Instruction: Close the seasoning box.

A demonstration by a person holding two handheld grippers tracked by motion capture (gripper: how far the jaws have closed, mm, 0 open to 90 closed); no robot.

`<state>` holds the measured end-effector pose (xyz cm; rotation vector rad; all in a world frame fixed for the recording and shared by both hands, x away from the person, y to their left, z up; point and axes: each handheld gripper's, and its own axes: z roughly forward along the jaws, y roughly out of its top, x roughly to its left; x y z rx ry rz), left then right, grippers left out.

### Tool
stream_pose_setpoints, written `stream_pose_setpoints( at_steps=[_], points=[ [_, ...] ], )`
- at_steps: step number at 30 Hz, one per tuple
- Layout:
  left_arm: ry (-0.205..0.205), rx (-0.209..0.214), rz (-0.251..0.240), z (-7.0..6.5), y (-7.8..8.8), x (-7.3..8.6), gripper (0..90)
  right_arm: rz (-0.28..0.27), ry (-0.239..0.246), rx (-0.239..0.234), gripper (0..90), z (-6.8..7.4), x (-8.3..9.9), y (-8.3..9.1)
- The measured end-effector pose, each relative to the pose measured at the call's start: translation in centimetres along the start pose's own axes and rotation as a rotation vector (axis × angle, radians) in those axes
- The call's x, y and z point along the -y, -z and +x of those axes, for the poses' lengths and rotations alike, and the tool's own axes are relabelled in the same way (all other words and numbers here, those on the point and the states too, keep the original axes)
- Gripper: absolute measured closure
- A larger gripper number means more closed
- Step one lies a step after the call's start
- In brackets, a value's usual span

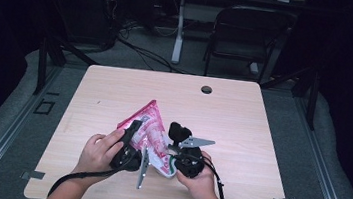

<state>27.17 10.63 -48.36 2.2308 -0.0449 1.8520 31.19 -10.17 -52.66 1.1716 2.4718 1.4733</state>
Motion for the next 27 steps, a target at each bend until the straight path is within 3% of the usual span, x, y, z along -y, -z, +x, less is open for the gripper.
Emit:
stream_pose_setpoints(
  at_steps=[27],
  points=[
    [0.001,-0.006,-0.008,0.09,0.05,-0.02,67.4,-0.001,0.0,0.002,89.8,0.0,-0.04,-0.12]
  ],
)
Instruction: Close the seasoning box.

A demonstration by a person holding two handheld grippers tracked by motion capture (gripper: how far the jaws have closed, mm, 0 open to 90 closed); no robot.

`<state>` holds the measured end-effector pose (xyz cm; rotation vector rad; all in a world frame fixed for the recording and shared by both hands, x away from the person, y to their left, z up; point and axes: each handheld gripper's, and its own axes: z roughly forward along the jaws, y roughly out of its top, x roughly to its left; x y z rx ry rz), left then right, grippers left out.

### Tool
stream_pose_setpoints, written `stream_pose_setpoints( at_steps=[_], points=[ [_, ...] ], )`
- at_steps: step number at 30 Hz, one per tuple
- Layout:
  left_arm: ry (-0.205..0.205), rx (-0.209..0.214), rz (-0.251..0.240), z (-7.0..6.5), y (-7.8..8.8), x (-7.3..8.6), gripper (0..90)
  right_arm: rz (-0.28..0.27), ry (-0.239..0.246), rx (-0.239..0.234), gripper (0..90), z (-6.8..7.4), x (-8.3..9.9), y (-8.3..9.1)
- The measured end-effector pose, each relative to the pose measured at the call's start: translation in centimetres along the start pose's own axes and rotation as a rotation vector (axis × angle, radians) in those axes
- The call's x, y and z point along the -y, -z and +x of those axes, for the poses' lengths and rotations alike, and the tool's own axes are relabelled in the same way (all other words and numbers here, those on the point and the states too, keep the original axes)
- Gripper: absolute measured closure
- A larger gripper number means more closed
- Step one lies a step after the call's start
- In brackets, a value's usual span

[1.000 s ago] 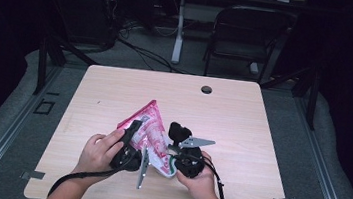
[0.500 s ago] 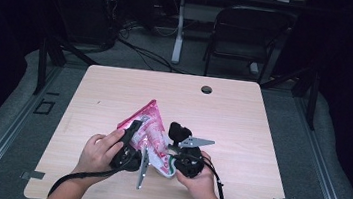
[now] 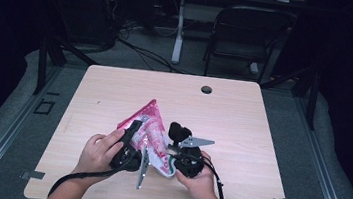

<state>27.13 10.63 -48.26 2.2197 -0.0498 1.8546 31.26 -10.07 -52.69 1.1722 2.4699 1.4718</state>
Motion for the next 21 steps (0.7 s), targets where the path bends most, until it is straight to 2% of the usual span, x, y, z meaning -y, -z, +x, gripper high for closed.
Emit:
stream_pose_setpoints(
  at_steps=[21],
  points=[
    [0.003,-0.001,-0.003,0.0,0.02,0.01,67.6,-0.002,-0.004,0.001,89.8,0.05,0.0,-0.1]
  ],
)
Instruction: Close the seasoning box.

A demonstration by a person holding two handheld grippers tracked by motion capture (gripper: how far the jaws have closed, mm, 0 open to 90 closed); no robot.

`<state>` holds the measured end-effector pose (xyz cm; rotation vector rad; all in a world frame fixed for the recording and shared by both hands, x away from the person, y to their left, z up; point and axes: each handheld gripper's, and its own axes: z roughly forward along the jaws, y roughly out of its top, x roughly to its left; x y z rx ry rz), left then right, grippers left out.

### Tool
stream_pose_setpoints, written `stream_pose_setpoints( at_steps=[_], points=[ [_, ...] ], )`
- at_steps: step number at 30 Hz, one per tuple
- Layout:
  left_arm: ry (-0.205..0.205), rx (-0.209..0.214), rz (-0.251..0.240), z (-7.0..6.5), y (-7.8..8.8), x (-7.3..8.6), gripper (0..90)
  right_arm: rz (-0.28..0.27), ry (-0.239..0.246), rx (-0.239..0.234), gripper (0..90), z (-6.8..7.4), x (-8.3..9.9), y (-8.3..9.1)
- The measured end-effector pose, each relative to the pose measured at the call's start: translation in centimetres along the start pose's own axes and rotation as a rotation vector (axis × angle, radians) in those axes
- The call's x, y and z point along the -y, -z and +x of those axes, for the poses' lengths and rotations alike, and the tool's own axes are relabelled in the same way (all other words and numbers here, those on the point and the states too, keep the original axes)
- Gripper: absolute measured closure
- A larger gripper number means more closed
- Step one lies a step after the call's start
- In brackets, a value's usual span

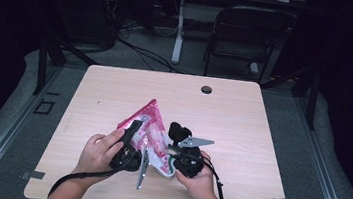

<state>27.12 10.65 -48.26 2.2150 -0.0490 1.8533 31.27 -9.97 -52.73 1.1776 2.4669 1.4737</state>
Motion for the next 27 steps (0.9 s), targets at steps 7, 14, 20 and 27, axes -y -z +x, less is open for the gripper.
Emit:
stream_pose_setpoints(
  at_steps=[7,14,20,27],
  points=[
    [0.001,-0.001,-0.001,-0.01,-0.01,0.02,67.6,0.001,0.001,0.0,89.8,0.01,0.01,0.0],
    [0.001,0.0,-0.001,-0.02,-0.02,0.03,67.6,0.008,0.007,0.001,89.8,-0.02,-0.01,0.04],
    [0.002,0.003,-0.001,-0.03,-0.01,0.02,67.5,0.002,0.002,0.001,89.8,0.0,0.02,-0.01],
    [0.003,0.005,-0.005,-0.06,0.01,-0.02,67.1,0.001,0.002,0.0,89.8,0.01,0.02,-0.01]
  ],
)
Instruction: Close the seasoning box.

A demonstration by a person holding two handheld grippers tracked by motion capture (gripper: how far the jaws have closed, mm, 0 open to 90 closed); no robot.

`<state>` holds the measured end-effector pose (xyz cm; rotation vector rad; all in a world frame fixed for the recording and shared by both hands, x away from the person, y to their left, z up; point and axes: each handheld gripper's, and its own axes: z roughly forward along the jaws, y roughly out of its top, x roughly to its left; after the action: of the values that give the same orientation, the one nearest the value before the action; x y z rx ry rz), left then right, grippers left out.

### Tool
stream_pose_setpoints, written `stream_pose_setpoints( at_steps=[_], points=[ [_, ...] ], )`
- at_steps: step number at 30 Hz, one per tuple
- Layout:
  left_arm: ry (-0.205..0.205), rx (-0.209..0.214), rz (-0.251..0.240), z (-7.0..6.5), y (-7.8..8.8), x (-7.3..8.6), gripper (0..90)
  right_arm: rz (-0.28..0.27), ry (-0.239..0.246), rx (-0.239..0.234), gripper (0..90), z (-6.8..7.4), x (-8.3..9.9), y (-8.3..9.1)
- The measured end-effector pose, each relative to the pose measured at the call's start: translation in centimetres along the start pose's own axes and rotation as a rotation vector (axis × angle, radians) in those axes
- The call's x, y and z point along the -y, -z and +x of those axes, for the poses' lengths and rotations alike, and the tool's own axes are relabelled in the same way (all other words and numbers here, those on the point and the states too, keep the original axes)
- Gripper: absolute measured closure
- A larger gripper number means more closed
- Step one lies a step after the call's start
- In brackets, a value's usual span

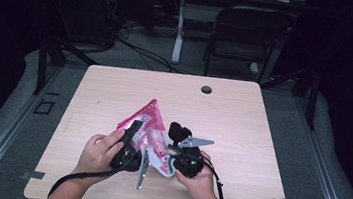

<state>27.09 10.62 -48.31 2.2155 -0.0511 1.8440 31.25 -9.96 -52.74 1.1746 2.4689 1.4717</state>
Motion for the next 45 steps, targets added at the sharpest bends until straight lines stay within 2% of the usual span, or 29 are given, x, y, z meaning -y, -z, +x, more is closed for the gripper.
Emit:
stream_pose_setpoints(
  at_steps=[27,45],
  points=[
    [0.001,0.002,0.0,0.05,0.01,0.07,67.2,-0.001,0.0,-0.005,89.8,0.03,0.0,0.03],
    [0.035,0.032,0.002,0.06,-0.24,0.57,68.7,0.001,0.001,0.003,89.7,-0.04,0.0,0.23]
  ],
)
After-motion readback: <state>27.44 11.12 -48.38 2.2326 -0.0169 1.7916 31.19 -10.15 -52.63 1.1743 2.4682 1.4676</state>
